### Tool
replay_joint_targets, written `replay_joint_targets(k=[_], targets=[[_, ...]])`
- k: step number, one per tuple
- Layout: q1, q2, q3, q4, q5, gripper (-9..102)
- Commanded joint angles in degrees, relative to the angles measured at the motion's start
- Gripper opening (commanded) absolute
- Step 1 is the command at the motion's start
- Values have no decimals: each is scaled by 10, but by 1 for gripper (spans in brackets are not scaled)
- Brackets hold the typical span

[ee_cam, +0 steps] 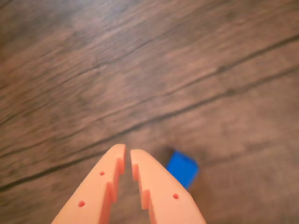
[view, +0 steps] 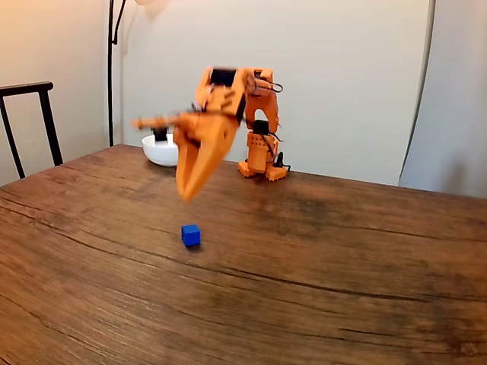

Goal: Grasp the cube and drop it in the bowl

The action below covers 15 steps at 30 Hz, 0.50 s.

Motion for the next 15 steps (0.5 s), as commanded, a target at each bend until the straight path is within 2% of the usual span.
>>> replay_joint_targets(k=[1,6,12,15], targets=[[7,0,-84,76,-22,0],[10,-20,-146,139,-25,0],[8,-39,-191,220,-82,0],[10,-47,-205,242,-102,5]])
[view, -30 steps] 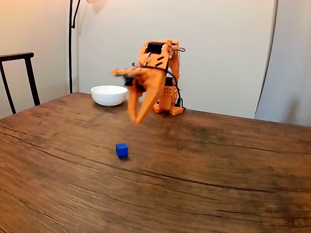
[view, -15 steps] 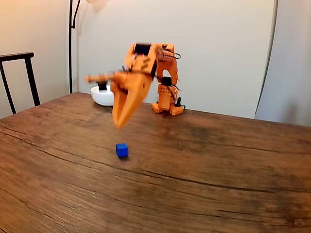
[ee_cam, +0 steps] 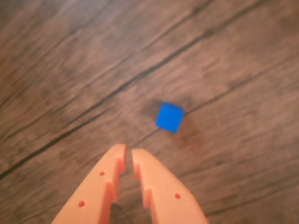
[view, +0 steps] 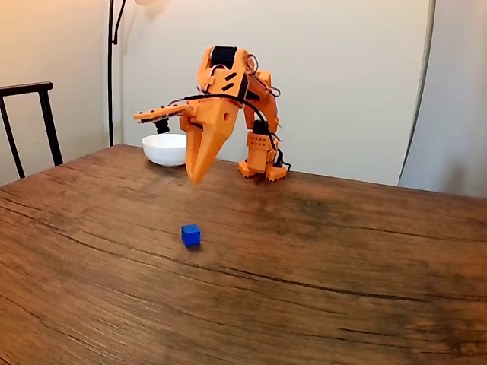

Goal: Grasp the cube and drop it in the bowl

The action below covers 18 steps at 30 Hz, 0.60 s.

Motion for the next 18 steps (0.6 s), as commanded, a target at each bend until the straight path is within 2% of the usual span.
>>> replay_joint_targets(k=[1,8,15,18], targets=[[7,1,-38,14,-20,7],[13,-30,-44,-11,-34,22],[9,-43,-44,-15,-63,45],[0,-43,-44,-15,-90,50]])
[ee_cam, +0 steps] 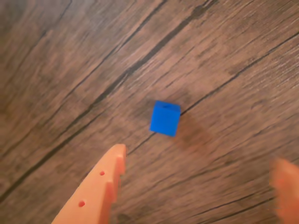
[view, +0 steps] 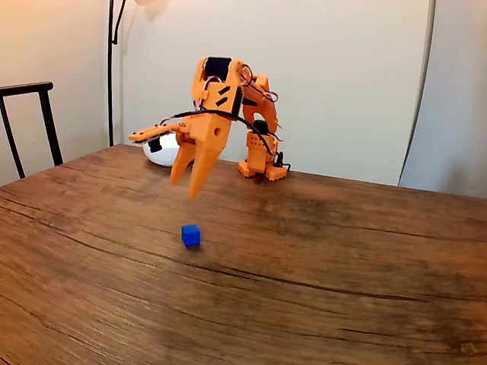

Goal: Grasp the cube and drop it in the bowl

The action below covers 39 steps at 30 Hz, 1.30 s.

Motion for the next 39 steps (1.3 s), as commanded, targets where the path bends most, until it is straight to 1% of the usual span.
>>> replay_joint_targets(k=[1,6,15,24,29,39], targets=[[-10,8,-26,-11,-28,51],[-16,-11,-27,-16,-54,52],[-33,-78,-27,-90,-55,52],[-34,-90,-16,-81,-53,51],[-33,-111,-26,-52,-52,51],[-31,-146,-27,-60,-54,51]])
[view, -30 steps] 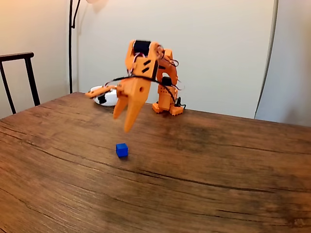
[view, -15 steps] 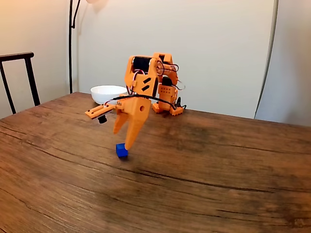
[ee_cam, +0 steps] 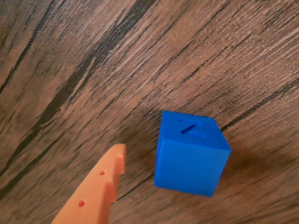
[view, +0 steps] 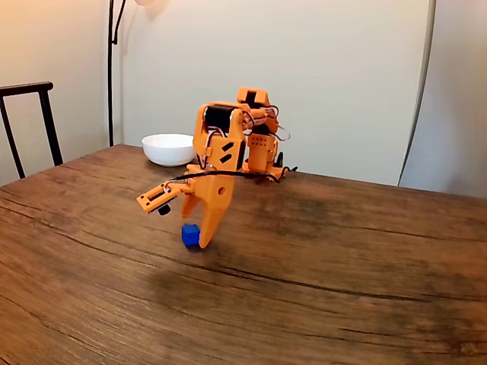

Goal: Grasp the cube and drop it in the bowl

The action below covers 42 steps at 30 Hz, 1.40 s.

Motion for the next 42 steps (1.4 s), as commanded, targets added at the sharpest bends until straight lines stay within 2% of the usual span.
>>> replay_joint_targets(k=[1,6,14,20,26,36,42], targets=[[1,4,-21,-11,-4,51],[4,-12,-21,-54,-2,51],[0,-18,-21,-47,-5,50],[-1,-18,-21,-47,-4,35],[-2,-18,-17,-46,1,29],[-4,-18,-10,-44,2,29],[-4,-18,-13,-1,2,29]])
